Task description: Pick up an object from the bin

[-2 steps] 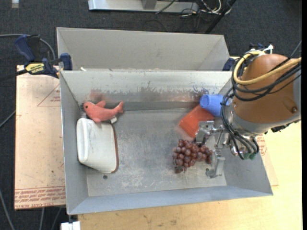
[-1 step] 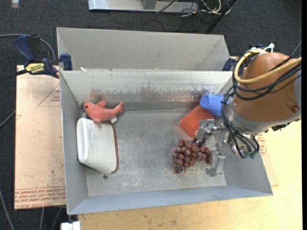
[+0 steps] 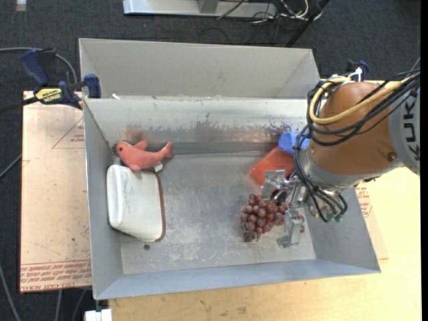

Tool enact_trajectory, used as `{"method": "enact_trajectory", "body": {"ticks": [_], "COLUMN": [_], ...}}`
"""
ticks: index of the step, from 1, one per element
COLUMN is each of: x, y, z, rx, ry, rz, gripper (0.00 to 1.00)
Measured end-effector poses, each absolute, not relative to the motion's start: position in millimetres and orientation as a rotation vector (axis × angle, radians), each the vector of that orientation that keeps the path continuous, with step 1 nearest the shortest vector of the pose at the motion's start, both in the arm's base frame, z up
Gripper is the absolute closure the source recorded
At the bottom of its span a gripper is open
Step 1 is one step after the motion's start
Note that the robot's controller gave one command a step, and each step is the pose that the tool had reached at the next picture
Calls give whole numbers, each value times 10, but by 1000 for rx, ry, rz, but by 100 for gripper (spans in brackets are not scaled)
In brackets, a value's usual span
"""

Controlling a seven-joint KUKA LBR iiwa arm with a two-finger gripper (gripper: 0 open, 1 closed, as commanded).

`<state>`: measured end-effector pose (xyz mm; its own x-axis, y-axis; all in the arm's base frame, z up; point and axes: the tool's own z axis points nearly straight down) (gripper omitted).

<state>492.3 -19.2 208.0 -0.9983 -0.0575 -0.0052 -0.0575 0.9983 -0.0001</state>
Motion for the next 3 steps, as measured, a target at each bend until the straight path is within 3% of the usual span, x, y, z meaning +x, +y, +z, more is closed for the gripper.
{"method": "enact_trajectory", "body": {"ticks": [1, 2, 3], "x": [4960, 5176, 5504], "y": [-200, -254, -204], "z": [1474, 893, 726], "rx": [-296, -586, -821], "ry": [3122, 3075, 3014], "rz": [1, 0, 5], "gripper": [0, 0, 100]}}
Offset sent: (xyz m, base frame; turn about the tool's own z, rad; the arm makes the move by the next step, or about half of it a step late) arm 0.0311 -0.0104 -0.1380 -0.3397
